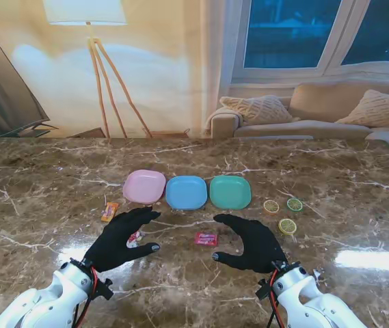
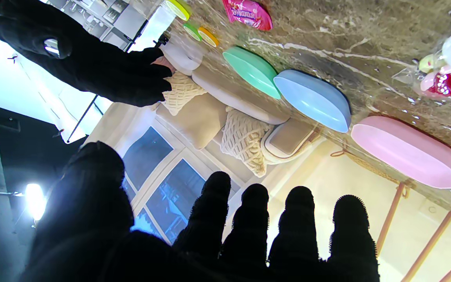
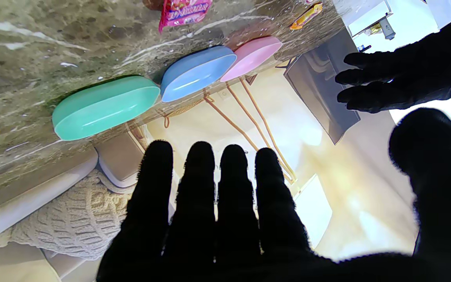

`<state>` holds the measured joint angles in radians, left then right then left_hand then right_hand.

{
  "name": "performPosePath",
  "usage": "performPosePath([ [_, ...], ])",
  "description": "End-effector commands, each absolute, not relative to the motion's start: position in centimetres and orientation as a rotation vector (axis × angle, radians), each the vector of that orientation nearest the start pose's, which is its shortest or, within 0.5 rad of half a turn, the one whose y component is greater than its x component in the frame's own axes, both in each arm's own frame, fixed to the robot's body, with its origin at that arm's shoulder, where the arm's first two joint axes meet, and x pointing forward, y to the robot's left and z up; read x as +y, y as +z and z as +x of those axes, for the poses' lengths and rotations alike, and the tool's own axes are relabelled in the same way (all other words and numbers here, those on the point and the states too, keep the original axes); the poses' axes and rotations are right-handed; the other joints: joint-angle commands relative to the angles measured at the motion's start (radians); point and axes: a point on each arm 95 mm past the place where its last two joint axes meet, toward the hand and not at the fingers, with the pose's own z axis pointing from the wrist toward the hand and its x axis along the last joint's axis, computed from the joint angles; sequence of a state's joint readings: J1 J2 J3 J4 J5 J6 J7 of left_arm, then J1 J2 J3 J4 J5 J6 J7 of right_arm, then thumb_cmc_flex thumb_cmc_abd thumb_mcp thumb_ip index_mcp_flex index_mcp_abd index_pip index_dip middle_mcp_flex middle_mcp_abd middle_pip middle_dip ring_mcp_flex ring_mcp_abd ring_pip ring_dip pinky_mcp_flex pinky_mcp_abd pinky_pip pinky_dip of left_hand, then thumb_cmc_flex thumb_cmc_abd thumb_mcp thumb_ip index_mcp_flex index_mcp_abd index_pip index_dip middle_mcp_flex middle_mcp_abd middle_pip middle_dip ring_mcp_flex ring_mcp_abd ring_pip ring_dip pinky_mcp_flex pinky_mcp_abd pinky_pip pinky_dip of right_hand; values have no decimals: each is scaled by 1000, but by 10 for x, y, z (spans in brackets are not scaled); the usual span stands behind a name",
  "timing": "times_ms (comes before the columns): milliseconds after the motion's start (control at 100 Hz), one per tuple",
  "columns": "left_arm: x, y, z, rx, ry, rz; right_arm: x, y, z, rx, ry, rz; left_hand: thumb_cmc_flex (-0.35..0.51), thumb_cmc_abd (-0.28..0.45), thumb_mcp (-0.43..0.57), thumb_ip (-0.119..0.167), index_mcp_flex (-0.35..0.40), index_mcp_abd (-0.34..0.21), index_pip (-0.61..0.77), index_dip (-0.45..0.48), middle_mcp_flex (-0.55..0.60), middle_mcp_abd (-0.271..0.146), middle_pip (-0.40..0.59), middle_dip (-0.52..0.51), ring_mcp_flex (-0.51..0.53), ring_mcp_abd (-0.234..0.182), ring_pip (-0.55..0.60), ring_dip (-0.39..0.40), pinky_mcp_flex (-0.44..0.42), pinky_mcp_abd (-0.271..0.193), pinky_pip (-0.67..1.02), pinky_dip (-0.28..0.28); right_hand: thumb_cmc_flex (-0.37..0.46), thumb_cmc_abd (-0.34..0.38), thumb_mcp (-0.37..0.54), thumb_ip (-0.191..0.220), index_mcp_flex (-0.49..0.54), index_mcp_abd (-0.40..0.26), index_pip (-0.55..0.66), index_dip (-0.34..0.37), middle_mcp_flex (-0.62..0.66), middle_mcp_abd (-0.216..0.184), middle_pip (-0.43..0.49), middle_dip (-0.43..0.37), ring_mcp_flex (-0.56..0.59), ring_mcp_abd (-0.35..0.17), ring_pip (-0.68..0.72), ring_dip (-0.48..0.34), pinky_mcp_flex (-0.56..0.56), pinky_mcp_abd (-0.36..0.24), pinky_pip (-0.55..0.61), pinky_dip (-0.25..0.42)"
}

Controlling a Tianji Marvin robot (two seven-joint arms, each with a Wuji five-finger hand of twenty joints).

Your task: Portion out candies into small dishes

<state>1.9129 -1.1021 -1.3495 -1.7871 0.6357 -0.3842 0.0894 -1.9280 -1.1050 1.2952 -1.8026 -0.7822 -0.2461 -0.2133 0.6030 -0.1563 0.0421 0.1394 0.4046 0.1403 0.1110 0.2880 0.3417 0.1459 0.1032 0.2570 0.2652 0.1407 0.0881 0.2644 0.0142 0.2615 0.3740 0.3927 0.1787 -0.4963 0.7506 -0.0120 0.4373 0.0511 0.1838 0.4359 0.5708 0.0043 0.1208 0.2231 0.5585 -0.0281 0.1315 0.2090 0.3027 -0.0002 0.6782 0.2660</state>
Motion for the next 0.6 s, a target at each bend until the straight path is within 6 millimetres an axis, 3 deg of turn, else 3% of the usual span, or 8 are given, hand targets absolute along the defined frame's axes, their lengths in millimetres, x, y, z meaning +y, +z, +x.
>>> performPosePath([
  [0, -11, -337, 296, 1377, -2058, -1449, 21, -342, 290, -1761, -2496, -1820, -31, -5, 7, 7, -6, 4, -5, -9, 3, -21, 2, 6, 12, -17, -6, 11, -1, -1, 17, 14, 10, 5, -25, -14, -8, -13, -7, 8, 1, -3, 8, 5, 9, -1, 4, 11, 4, -1, -6, 21],
  [250, -10, -337, 300, 1390, -2032, -1456, 21, -344, 287, -1752, -2490, -1828, -20, 8, 12, 6, -6, 4, -5, -9, 1, -20, 2, 6, 11, -16, -6, 11, -2, -13, 16, 13, 12, 10, -32, -14, -4, -15, -5, 7, 4, -4, 9, 5, 14, -1, 5, 12, 7, 1, 0, 22],
  [590, 30, -311, 327, 1398, -1880, -1450, 18, -346, 288, -1730, -2483, -1860, 12, 23, 15, 1, -8, 2, -7, -11, -7, -20, -2, 2, 2, -16, -8, 10, -9, -21, 10, 5, 14, 21, -38, -13, 1, -16, -2, 6, 11, -3, 11, 6, 21, 5, 9, 15, 13, 6, 9, 24],
])
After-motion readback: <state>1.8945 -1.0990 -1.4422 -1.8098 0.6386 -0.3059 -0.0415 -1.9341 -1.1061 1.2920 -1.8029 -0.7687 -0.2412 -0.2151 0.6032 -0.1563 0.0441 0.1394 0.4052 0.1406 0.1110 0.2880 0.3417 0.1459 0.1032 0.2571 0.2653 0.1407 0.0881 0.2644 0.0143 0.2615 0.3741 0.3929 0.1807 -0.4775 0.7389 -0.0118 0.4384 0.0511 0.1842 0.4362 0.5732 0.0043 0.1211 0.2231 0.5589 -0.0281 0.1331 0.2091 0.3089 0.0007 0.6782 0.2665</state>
